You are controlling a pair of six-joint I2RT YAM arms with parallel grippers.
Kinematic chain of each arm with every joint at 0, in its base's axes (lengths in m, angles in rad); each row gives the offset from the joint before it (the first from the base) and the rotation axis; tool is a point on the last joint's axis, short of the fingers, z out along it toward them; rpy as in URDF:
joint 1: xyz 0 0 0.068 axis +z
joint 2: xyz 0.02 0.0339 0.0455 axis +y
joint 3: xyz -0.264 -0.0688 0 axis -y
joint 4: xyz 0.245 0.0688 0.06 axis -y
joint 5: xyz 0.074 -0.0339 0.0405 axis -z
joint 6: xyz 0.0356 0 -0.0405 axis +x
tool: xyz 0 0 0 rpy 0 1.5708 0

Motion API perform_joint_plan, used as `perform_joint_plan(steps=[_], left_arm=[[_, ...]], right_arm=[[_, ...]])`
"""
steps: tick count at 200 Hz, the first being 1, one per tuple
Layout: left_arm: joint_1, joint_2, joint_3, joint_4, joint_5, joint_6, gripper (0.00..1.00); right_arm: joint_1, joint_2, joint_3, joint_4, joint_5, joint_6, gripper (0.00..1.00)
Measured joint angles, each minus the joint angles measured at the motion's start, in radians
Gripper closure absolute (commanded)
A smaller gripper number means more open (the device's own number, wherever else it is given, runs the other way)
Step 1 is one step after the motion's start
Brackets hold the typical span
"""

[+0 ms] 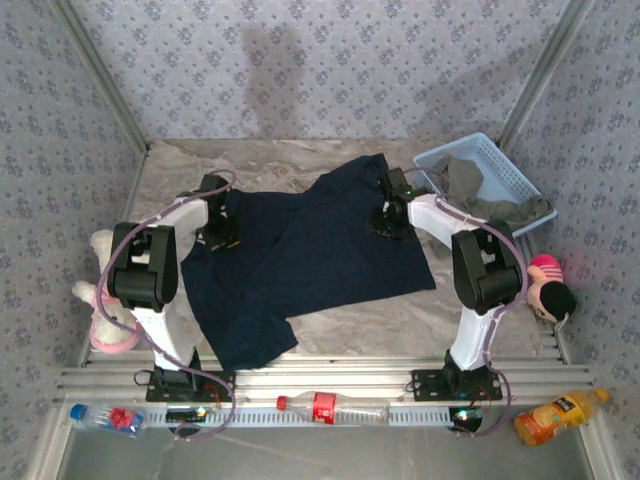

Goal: Fold and stack the mixed laundry pile

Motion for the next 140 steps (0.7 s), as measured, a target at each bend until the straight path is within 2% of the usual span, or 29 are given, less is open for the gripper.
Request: perform_joint_plan(steps=[62,80,93,101,109,113,118,140], left_arm=[[0.019,0.0,0.151,-0.057,0.01,0.003,1.0],[0.045,0.032,0.294,-0.076,0.016,0.004,1.0],[0.075,0.109,0.473,-0.092,0.011,0.005,0.99],[0.097,0.175,0.605,-0.102,0.001,-0.001,0.85],[0.122,0.247,0.743,-0.115,-0.001,-0.011,0.54],[0.135,0.28,0.808,-0.124,0.0,-0.017,0.44],[0.153,0.327,0.895,-0.137,0.003,-0.028,0.39],[0.226,0.492,1.204,-0.217,0.036,-0.053,0.29]], right_arm=[[0.01,0.0,-0.002,-0.013,0.027,0.009,0.61],[0.01,0.0,-0.002,-0.023,0.033,0.009,0.61],[0.01,0.0,-0.002,-0.028,0.034,0.009,0.61],[0.01,0.0,-0.001,-0.032,0.034,0.009,0.62],[0.01,0.0,0.001,-0.041,0.035,0.008,0.61],[0.01,0.0,0.003,-0.045,0.034,0.009,0.61],[0.011,0.0,0.005,-0.052,0.035,0.008,0.61],[0.014,-0.001,0.016,-0.071,0.039,0.008,0.61]])
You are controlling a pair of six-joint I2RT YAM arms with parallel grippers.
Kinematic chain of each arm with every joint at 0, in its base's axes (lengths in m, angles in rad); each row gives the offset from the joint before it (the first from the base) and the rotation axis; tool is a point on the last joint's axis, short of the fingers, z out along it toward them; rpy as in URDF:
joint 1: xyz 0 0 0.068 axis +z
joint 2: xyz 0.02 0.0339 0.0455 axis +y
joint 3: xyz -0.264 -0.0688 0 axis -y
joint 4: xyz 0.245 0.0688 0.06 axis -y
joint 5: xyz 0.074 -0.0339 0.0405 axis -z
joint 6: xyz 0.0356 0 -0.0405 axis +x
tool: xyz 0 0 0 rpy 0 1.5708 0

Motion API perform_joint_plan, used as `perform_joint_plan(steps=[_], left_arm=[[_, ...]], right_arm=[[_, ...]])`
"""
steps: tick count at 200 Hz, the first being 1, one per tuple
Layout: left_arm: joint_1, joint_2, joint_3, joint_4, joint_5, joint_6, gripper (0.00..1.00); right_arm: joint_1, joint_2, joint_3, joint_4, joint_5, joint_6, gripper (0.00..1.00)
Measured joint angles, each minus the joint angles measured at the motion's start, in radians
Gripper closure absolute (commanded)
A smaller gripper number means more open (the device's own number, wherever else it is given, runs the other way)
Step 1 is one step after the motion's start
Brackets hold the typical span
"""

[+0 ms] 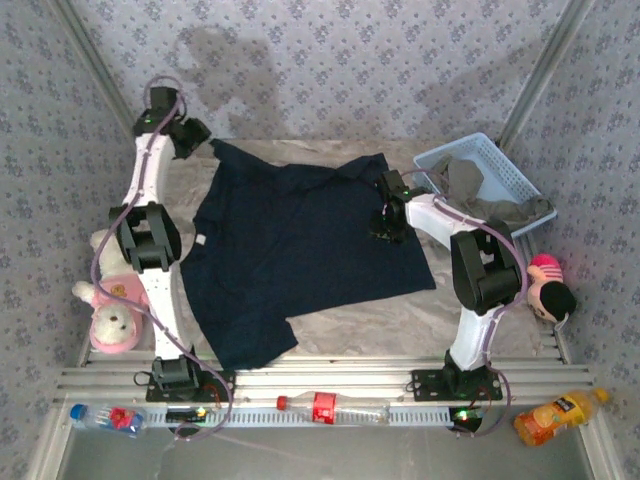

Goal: Fold and stack the mixed laundry pile

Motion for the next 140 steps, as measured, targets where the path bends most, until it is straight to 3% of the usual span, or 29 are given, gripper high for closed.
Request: perform_joint_plan(steps=[17,40,66,99,117,140], left_arm=[[0.029,0.044,0.099,-0.082,0.01,0.01,0.28],[0.005,0.006,0.05,-0.15,0.039,0.061,0.3],[-0.07,-0.184,-0.304,-0.105,0.087,0.097,0.34],[-0.148,-0.445,-0.83,0.062,0.159,0.033,0.37],[-0.143,-0.49,-1.002,0.146,0.169,-0.025,0.36],[-0.132,-0.478,-1.103,0.211,0.167,-0.072,0.36]], right_arm=[[0.003,-0.001,0.002,-0.007,0.003,0.0,0.61],[0.006,-0.001,0.006,-0.016,0.003,0.0,0.61],[0.007,0.0,0.022,-0.024,0.006,0.0,0.61],[-0.005,0.027,0.078,-0.028,0.018,0.0,0.62],[-0.014,0.059,0.115,-0.026,0.032,0.0,0.62],[-0.019,0.113,0.166,-0.023,0.057,-0.001,0.62]])
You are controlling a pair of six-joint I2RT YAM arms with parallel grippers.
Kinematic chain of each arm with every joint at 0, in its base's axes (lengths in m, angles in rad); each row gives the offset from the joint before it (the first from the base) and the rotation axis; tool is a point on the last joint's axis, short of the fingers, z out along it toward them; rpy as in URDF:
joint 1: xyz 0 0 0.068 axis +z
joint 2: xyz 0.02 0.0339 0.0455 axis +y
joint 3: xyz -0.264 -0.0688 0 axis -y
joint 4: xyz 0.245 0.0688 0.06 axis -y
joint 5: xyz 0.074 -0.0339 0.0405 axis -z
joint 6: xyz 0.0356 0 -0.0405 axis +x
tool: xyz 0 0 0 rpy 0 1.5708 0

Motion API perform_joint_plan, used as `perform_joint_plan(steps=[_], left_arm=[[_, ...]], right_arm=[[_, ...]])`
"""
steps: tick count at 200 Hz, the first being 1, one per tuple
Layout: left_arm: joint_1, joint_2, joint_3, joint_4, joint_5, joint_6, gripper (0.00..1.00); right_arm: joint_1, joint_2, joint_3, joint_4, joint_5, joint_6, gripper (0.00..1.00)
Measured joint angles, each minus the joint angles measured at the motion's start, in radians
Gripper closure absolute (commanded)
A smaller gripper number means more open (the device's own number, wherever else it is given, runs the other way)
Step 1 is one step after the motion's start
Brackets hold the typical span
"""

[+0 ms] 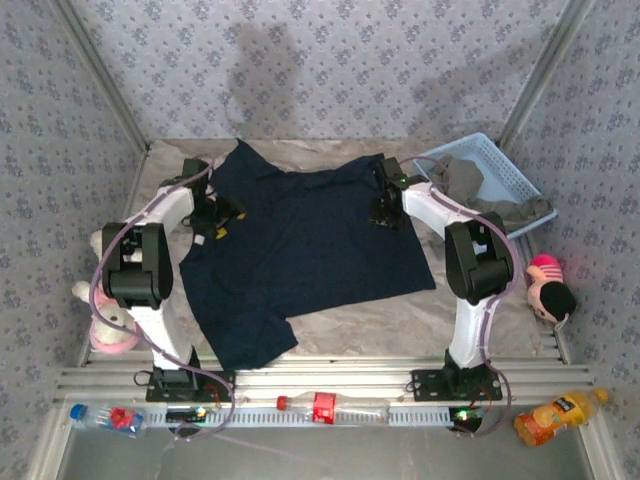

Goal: Fold and stack the mixed laundry pile

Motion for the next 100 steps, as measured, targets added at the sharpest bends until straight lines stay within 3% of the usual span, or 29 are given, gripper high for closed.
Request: perform_joint_plan(steps=[61,100], left_arm=[[0.003,0.098,-0.001,0.085,-0.048,-0.022,0.35],[0.023,0.245,0.224,0.044,-0.106,0.014,0.35]], right_arm=[[-0.003,0.153,0.113,-0.014,0.048,0.026,0.61],[-0.03,0.214,0.196,-0.036,0.053,0.058,0.59]])
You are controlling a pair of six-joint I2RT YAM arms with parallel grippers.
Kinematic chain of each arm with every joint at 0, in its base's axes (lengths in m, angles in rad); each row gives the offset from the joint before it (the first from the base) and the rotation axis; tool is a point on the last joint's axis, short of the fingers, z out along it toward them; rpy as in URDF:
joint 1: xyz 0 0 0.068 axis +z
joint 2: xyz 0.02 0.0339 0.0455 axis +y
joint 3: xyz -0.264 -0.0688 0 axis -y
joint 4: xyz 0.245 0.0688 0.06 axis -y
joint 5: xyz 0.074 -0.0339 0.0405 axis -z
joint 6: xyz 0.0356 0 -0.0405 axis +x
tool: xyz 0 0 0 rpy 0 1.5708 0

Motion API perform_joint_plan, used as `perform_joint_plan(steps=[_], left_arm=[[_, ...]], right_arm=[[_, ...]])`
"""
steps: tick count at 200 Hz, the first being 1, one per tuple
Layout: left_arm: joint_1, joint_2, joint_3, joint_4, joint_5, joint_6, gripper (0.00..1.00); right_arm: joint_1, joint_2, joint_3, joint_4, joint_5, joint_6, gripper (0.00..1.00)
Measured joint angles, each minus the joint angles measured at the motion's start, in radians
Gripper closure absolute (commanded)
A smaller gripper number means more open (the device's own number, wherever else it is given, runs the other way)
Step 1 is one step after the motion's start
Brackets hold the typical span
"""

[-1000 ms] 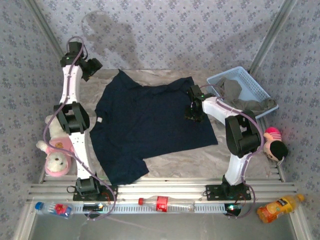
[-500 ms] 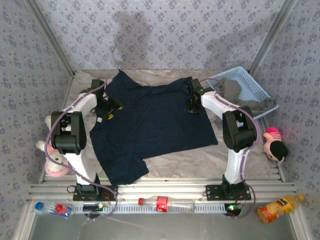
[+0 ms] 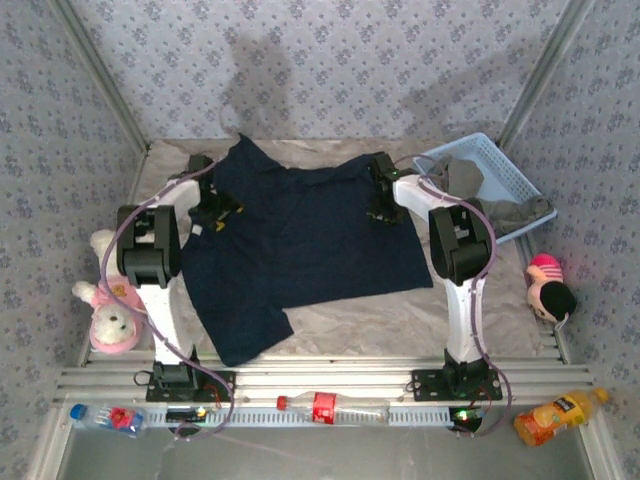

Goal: Fold and stack the mixed laundry pile

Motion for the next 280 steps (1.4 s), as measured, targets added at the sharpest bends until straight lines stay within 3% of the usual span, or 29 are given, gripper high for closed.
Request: perform_joint_plan(steps=[49,86,91,96,98,101,124,157,207,247,280], left_arm=[[0.034,0.234,0.396,-0.098,-0.019,0.071,0.34],[0.032,0.304,0.555,-0.187,0.026,0.101,0.28],[0.031,0.304,0.566,-0.199,0.035,0.106,0.17],[0.03,0.304,0.58,-0.214,0.044,0.108,0.14],[0.029,0.304,0.587,-0.22,0.048,0.118,0.06],[0.028,0.304,0.595,-0.226,0.054,0.11,0.01],[0.013,0.284,0.616,-0.248,0.078,0.13,0.0],[-0.029,0.135,0.461,-0.249,0.015,0.146,0.0],[-0.102,-0.182,0.092,-0.192,-0.053,0.132,0.0],[-0.167,-0.336,-0.158,-0.173,-0.083,0.1,0.0],[-0.201,-0.434,-0.322,-0.182,-0.098,0.082,0.0]], right_arm=[[-0.012,0.117,0.19,-0.018,0.005,0.002,0.57],[-0.026,0.184,0.348,-0.057,0.006,-0.018,0.53],[-0.03,0.184,0.359,-0.061,0.006,-0.023,0.5],[-0.034,0.183,0.37,-0.066,0.006,-0.026,0.48],[-0.035,0.18,0.374,-0.068,0.005,-0.026,0.48],[-0.038,0.179,0.377,-0.068,0.006,-0.034,0.46],[-0.05,0.128,0.35,-0.083,0.007,-0.049,0.4],[-0.058,-0.086,0.12,-0.1,0.014,-0.065,0.39],[-0.088,-0.422,-0.278,-0.113,-0.004,-0.069,0.43],[-0.106,-0.49,-0.516,-0.093,-0.054,-0.069,0.46],[-0.112,-0.489,-0.616,-0.036,-0.098,-0.069,0.51]])
